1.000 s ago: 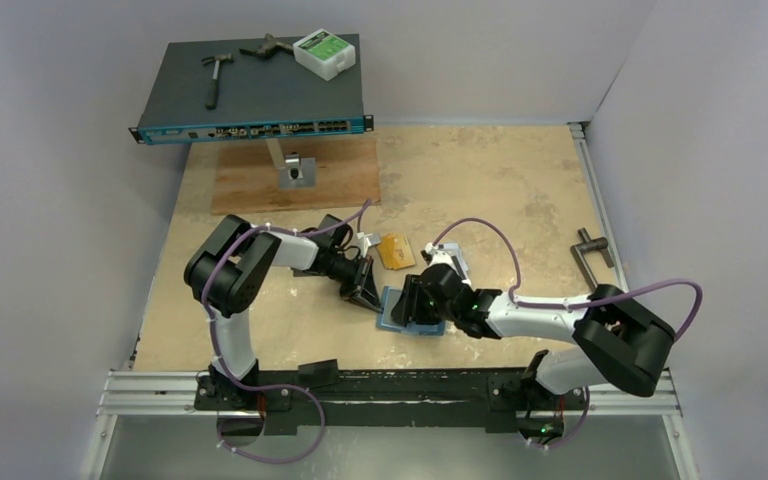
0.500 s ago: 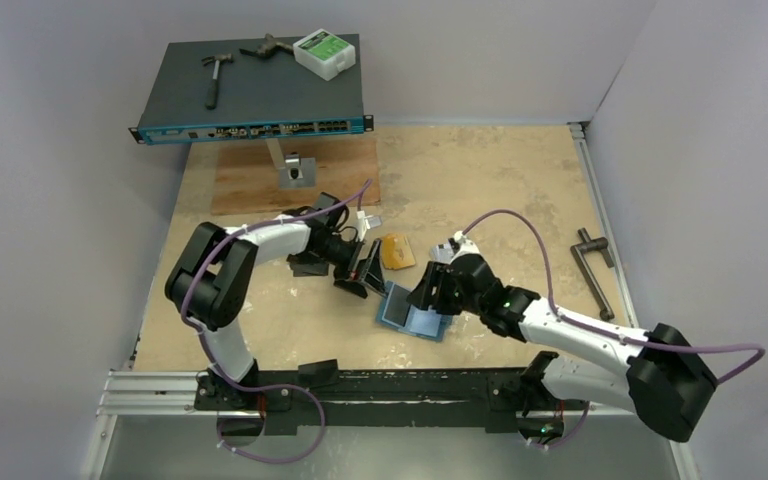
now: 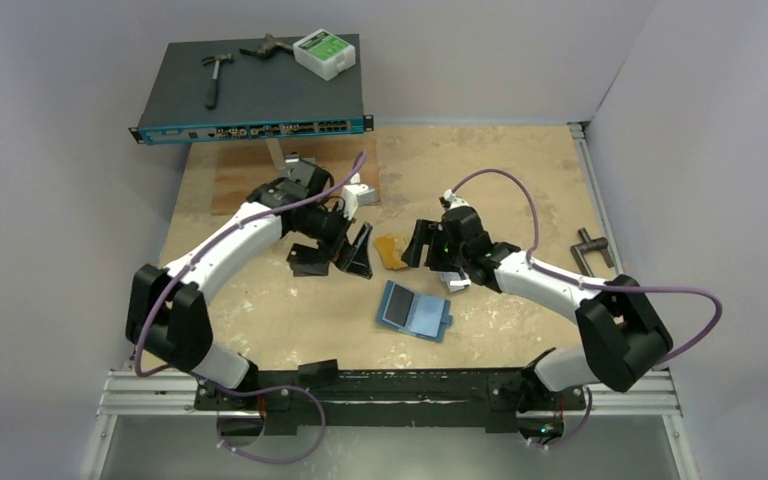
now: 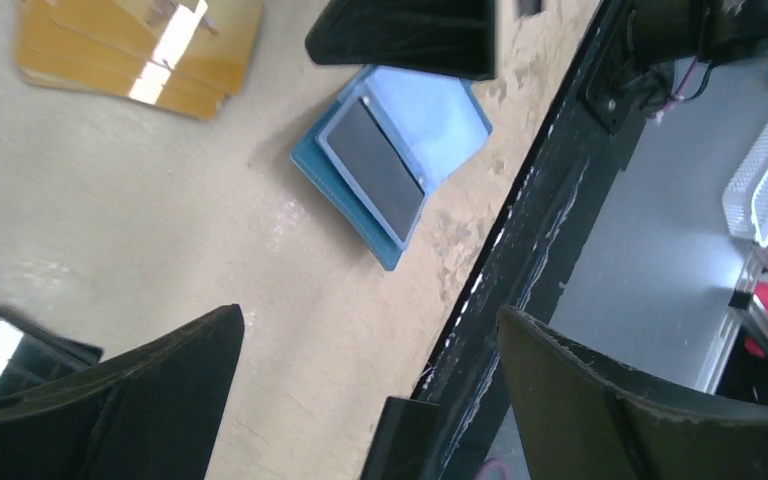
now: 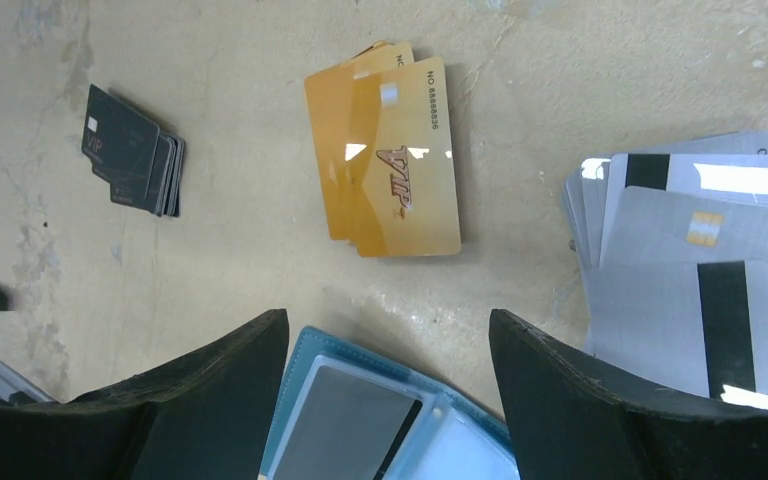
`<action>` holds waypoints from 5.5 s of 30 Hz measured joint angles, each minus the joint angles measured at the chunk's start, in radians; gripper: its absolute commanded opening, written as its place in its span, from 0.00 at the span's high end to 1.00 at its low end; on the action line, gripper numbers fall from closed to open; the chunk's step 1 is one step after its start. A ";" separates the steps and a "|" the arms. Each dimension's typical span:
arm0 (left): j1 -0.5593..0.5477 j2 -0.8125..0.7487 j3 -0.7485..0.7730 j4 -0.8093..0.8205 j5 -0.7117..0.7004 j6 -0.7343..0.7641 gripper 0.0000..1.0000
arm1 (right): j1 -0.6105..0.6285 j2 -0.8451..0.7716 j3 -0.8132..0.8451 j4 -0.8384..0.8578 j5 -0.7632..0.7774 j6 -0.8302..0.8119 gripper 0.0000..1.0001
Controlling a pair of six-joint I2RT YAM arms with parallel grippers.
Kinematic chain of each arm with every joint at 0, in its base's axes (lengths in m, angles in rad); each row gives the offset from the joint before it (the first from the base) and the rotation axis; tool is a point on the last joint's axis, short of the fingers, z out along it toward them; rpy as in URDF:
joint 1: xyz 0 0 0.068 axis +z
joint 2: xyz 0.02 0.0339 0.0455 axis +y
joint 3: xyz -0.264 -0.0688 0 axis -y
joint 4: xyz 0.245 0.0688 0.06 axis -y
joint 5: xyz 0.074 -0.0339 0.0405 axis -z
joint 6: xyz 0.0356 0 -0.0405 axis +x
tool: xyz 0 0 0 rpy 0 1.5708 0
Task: Put the credit cards into the card holder
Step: Pick up the credit card from the storage box.
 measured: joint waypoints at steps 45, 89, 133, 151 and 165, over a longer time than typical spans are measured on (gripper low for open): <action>-0.018 0.270 0.238 0.210 -0.484 0.212 0.00 | -0.002 0.397 0.145 0.275 0.071 -0.120 0.90; 0.098 0.217 0.185 0.143 0.231 -0.200 0.44 | -0.166 -0.122 -0.264 0.680 -0.244 0.130 1.00; 0.070 0.148 0.003 0.371 0.407 -0.567 0.78 | -0.163 -0.185 -0.407 1.039 -0.343 0.486 1.00; 0.080 0.074 -0.421 1.341 0.414 -1.135 0.00 | -0.152 -0.114 -0.422 1.129 -0.352 0.541 1.00; 0.071 0.137 -0.444 1.725 0.406 -1.348 0.82 | -0.091 0.018 -0.392 1.226 -0.364 0.571 1.00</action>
